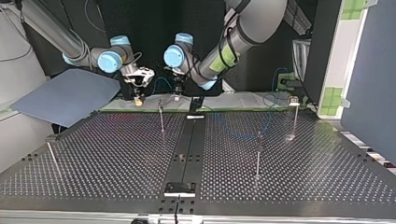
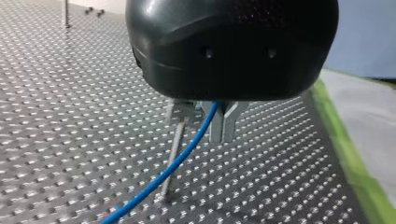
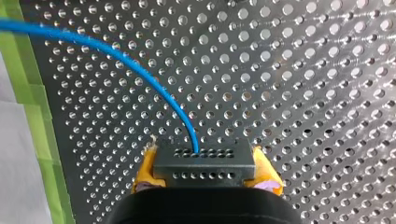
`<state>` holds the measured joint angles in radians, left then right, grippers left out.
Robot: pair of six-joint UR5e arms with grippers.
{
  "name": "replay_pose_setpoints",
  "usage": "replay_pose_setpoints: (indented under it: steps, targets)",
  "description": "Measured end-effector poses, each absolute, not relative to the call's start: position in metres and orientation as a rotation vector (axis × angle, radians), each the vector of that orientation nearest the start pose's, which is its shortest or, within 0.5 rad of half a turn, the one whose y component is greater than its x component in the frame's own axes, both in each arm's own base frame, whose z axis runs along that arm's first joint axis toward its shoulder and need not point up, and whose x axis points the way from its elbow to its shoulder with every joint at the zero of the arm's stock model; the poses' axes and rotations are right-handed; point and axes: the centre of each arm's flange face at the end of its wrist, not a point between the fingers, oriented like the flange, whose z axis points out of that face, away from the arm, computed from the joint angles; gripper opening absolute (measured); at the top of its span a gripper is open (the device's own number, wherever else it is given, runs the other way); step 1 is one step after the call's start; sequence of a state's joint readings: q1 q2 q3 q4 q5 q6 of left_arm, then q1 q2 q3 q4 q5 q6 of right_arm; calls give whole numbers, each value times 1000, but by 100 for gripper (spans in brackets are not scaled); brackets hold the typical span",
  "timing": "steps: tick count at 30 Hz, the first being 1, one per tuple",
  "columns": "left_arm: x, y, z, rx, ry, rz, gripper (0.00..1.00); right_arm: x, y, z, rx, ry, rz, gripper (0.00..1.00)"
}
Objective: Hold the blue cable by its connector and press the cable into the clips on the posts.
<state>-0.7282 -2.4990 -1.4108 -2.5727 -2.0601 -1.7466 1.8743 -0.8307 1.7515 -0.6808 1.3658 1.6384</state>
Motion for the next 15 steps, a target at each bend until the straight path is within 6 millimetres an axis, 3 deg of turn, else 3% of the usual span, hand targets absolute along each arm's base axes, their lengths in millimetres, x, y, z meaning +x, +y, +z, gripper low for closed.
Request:
replay_pose_setpoints:
  steps: [15]
  targets:
    - [465,-521,23,147,1751,-254,0,292,-546,48,1688,-1212,1458,0]
